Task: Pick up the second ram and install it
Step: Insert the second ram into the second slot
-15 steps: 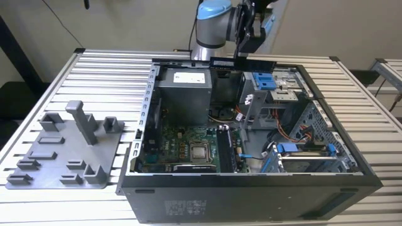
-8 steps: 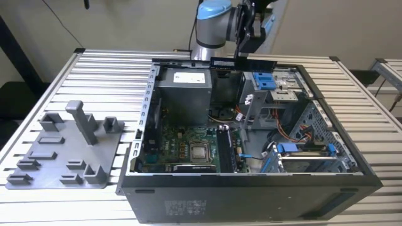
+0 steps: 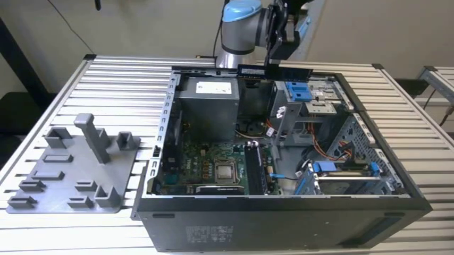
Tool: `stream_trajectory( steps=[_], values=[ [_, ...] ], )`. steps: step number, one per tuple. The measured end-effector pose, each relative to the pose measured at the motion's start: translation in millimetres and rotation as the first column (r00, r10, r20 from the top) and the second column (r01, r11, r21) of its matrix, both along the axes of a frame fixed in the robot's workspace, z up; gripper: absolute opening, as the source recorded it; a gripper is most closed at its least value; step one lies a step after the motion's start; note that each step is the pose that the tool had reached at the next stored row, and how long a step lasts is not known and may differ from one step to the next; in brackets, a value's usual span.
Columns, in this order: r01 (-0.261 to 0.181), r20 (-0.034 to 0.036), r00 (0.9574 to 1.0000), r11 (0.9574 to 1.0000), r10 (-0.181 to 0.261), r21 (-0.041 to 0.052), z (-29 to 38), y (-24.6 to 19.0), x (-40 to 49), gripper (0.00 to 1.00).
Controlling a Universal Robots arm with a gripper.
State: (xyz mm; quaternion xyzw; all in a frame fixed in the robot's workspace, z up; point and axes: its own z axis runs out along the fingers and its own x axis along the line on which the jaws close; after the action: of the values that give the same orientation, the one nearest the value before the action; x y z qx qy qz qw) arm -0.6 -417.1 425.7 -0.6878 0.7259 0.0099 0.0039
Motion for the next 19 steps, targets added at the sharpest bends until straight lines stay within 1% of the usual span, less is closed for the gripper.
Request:
stream_trajectory(
  steps=[8,14,19],
  values=[
    [0.020,0.0000,0.9998,0.9998,-0.020,0.0000,0.0,0.0,0.0,0.14],
    [0.050,0.0000,0.9987,0.9987,-0.050,-0.0001,-0.1,0.0,0.0,0.14],
    [0.078,0.0000,0.9969,0.9969,-0.078,-0.0001,-0.2,0.0,0.0,0.14]
  ],
)
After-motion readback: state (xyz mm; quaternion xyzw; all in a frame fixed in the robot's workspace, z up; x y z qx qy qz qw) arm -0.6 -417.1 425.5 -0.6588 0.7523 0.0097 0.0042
